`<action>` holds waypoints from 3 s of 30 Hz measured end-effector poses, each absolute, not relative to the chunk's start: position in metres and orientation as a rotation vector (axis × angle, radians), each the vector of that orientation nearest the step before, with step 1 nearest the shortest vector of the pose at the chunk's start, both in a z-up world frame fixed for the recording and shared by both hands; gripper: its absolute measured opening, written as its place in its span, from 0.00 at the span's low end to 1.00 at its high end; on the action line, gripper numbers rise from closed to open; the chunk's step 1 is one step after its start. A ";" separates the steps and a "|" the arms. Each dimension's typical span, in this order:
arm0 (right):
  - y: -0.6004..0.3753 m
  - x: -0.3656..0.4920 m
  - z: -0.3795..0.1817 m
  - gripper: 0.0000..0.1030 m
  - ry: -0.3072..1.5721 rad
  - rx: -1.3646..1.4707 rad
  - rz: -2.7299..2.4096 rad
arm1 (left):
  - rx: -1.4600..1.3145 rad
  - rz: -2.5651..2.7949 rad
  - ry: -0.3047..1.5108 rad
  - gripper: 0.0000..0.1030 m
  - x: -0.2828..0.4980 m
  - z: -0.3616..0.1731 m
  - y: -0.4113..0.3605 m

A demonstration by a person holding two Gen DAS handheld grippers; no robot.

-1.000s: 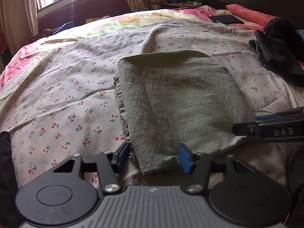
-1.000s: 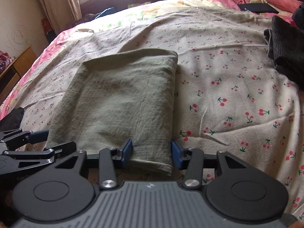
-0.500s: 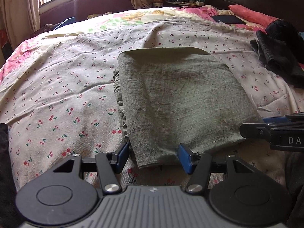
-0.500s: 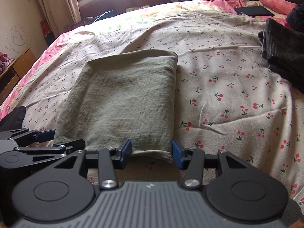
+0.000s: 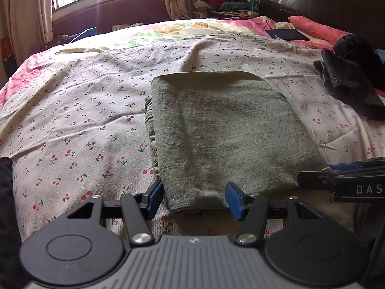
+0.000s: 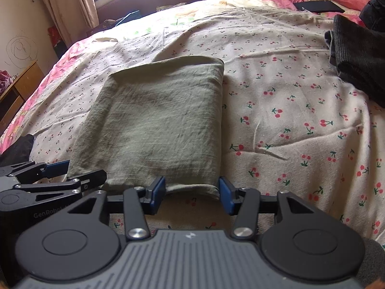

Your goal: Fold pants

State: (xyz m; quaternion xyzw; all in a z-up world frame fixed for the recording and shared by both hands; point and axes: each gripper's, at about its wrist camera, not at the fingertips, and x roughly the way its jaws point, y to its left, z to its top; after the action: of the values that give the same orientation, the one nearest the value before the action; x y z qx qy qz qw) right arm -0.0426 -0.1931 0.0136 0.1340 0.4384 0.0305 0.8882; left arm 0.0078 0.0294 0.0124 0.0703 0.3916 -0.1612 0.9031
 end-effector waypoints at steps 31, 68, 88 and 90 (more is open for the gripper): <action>-0.181 -0.068 0.029 0.48 0.794 0.299 0.061 | 0.133 -0.196 0.739 1.00 -0.013 0.028 0.031; -0.174 -0.063 0.021 0.48 0.843 0.267 0.060 | 0.134 -0.185 0.804 1.00 -0.012 0.021 0.024; -0.174 -0.063 0.020 0.48 0.847 0.267 0.060 | 0.133 -0.185 0.803 1.00 -0.012 0.022 0.025; -0.174 -0.063 0.020 0.48 0.847 0.267 0.060 | 0.134 -0.184 0.802 1.00 -0.012 0.021 0.025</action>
State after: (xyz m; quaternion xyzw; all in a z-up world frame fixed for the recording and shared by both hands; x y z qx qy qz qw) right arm -0.0630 -0.1741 0.0201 0.1291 0.4096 0.0291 0.9026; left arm -0.0118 0.0249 0.0215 0.0650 0.3896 -0.0895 0.9143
